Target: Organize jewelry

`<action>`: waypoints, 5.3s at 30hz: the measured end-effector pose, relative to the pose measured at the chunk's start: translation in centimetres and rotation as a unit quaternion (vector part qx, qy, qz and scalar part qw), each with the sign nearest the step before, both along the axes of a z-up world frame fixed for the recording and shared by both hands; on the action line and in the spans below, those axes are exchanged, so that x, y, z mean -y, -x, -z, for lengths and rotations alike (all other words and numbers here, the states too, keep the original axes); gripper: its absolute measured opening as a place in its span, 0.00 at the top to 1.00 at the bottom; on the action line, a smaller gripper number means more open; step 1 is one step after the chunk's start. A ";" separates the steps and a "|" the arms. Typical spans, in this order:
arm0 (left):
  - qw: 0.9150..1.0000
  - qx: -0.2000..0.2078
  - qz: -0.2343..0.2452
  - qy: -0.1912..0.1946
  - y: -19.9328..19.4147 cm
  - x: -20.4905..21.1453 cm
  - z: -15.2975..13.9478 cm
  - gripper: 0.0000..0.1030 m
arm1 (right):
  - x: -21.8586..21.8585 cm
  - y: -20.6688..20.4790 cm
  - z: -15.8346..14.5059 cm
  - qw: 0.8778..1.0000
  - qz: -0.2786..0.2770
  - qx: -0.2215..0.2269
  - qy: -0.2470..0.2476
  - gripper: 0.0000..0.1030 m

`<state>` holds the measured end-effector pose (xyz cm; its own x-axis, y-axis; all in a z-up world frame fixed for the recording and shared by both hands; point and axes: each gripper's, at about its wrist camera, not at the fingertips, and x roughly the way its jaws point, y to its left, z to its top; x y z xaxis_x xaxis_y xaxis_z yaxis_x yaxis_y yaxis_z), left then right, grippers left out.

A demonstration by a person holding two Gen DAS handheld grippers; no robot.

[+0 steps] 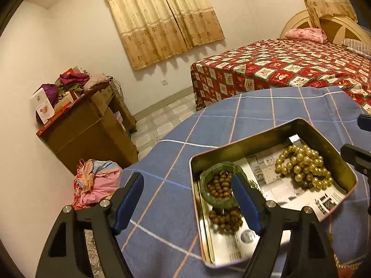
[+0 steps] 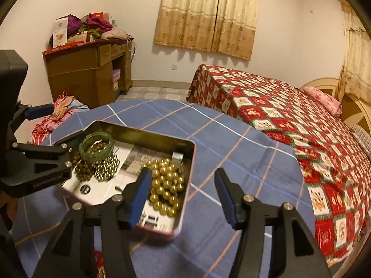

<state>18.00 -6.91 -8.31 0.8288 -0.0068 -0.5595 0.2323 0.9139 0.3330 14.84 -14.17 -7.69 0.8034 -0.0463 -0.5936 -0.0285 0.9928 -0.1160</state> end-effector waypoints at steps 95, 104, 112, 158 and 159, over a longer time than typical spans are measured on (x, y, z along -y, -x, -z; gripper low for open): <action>0.996 -0.074 0.050 0.028 10.7 -4.0 5.1 0.96 | 4.7 8.3 6.5 0.995 0.014 -0.086 -0.049 0.88; 0.998 -0.026 0.050 0.040 11.6 -4.5 1.5 1.00 | 3.6 9.8 4.0 1.000 0.006 -0.024 -0.018 0.89; 0.996 -0.036 0.048 0.063 11.0 -5.4 1.4 1.00 | 3.7 9.4 2.3 1.000 0.002 -0.004 -0.014 0.88; 0.993 -0.063 0.042 0.090 10.1 -4.9 2.2 0.34 | 2.8 9.8 1.8 1.000 -0.013 0.013 -0.016 0.88; 0.993 -0.054 0.043 0.091 10.1 -4.9 1.5 0.34 | 2.8 9.7 1.6 1.000 -0.014 0.015 -0.015 0.88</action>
